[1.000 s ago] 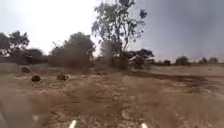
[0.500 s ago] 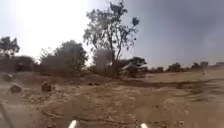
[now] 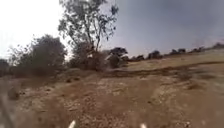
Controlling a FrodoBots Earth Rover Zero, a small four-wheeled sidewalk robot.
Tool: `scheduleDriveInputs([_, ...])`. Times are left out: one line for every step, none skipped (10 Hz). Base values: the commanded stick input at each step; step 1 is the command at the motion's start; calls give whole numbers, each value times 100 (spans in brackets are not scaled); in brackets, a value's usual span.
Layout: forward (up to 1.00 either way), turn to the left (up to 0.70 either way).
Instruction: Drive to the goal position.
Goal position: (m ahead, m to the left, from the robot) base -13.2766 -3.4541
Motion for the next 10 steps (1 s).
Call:
scheduleDriveInputs([100,0])
scheduleDriveInputs([100,0])
scheduleDriveInputs([100,0])
scheduleDriveInputs([100,0])
scheduleDriveInputs([100,0])
scheduleDriveInputs([100,0])
scheduleDriveInputs([100,0])
scheduleDriveInputs([37,-28])
scheduleDriveInputs([0,-45])
scheduleDriveInputs([0,-45])
